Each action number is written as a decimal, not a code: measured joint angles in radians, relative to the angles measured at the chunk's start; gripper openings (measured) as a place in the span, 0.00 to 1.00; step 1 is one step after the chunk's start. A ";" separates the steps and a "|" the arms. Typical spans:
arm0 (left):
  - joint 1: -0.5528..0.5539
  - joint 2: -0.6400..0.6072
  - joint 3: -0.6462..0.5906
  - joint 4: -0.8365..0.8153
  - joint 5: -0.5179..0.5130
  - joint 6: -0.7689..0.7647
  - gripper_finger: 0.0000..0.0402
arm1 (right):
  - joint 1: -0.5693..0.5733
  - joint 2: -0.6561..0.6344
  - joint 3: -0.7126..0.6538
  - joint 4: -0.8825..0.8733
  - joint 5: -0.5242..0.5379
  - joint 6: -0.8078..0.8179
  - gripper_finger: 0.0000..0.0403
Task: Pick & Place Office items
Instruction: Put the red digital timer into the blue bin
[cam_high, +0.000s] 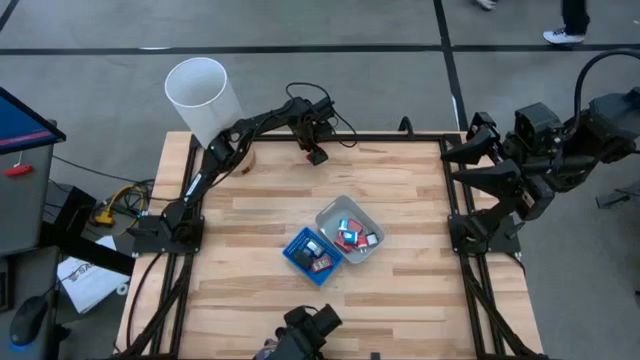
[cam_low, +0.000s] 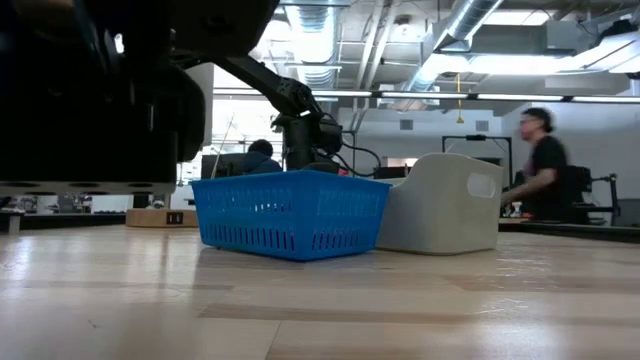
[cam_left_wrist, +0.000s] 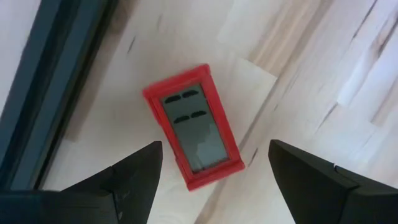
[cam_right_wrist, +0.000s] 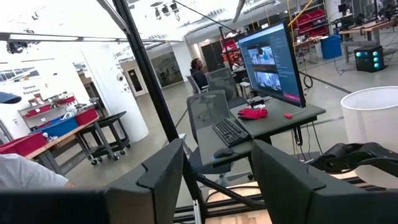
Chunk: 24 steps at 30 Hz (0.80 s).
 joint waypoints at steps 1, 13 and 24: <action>0.001 0.002 0.000 0.002 0.004 -0.001 0.72 | 0.000 0.002 0.000 0.006 0.000 0.000 0.46; -0.005 0.005 0.000 -0.015 0.010 -0.055 0.69 | 0.001 0.015 0.000 0.016 0.000 0.014 0.46; -0.008 0.005 0.000 -0.029 0.027 -0.124 0.56 | 0.024 0.015 0.000 0.059 -0.003 -0.012 0.46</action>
